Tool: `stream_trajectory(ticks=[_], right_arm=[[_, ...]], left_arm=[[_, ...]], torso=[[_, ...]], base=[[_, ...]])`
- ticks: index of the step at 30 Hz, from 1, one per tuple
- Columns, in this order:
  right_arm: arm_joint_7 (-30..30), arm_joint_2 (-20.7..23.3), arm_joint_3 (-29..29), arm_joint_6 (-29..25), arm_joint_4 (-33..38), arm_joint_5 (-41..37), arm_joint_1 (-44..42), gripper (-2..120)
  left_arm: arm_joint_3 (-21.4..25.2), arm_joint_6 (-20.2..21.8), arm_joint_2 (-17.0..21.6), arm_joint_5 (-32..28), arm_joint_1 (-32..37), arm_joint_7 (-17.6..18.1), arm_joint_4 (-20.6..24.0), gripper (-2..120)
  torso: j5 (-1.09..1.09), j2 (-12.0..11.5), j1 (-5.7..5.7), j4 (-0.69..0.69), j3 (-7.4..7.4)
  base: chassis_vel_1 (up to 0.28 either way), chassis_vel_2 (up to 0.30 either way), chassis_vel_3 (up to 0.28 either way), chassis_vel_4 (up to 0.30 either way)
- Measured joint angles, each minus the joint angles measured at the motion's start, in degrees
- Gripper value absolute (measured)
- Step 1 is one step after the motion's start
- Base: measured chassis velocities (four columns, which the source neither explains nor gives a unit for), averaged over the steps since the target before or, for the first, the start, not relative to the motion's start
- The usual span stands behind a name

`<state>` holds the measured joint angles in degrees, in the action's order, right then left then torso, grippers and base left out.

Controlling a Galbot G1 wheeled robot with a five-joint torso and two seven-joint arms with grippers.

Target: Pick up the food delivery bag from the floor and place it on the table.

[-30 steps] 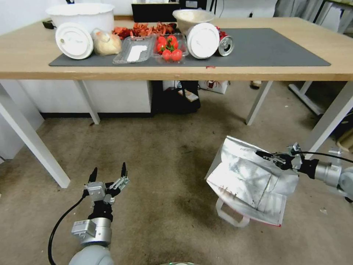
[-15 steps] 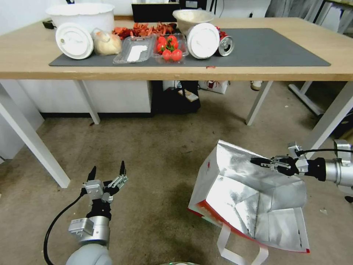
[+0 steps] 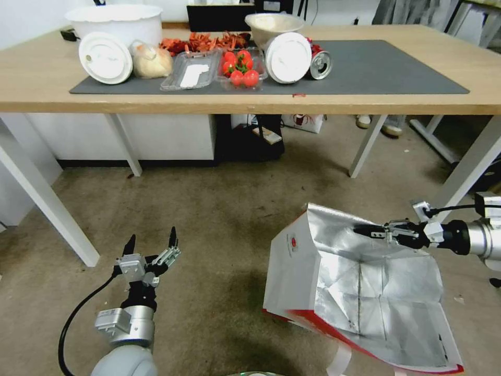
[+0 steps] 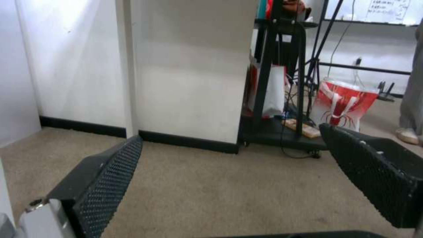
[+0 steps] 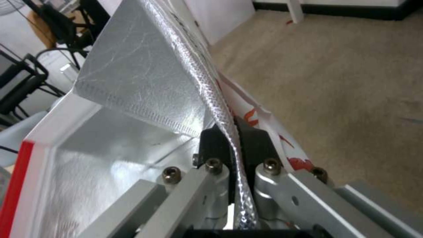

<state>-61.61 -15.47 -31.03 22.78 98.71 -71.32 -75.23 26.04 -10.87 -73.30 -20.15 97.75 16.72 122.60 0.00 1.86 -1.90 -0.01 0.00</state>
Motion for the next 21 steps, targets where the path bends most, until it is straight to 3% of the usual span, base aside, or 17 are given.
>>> stream_trajectory(ticks=[21], right_arm=[[-0.9,0.3,-0.2,0.8,1.5,-1.9,-0.3,0]], left_arm=[[0.0,1.4,-0.1,-0.3,-0.6,0.2,1.0,100]], torso=[[0.02,0.0,0.0,0.0,0.0]], base=[[0.0,0.0,0.0,0.0]])
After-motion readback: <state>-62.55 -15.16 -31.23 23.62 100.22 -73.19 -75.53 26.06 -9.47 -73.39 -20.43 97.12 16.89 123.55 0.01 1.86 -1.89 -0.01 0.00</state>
